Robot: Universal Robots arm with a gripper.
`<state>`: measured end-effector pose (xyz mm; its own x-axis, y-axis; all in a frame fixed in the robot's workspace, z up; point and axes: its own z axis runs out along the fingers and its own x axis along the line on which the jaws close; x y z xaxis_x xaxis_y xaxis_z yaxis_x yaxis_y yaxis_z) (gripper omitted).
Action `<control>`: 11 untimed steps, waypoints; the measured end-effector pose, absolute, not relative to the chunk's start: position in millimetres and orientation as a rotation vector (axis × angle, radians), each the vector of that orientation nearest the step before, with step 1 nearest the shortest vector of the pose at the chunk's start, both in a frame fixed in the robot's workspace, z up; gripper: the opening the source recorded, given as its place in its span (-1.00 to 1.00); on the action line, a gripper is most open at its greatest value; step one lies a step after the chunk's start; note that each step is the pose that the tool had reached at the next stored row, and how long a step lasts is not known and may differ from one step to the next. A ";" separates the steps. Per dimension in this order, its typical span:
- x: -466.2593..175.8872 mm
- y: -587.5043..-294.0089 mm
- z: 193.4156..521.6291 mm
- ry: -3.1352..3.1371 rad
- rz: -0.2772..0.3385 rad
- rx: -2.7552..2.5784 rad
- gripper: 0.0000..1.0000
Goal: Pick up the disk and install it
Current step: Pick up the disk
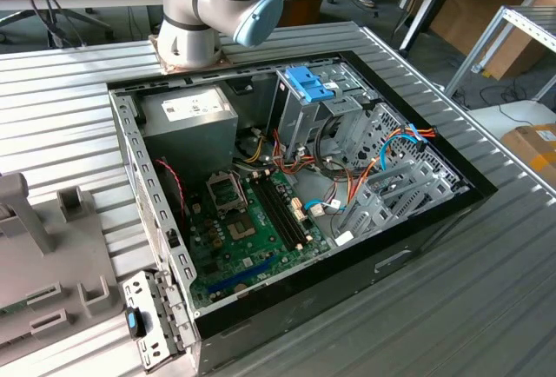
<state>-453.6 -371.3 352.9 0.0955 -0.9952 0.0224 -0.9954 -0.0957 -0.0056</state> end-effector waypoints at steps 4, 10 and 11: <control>-453.6 -371.2 344.7 -2.105 0.032 2.317 -0.16; -453.6 -371.2 341.1 -2.105 0.032 2.317 -0.16; -453.6 -371.2 340.9 -2.105 0.032 2.317 -0.16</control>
<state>-453.6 -371.2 340.9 0.0955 -0.9952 0.0225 -0.9954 -0.0956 -0.0055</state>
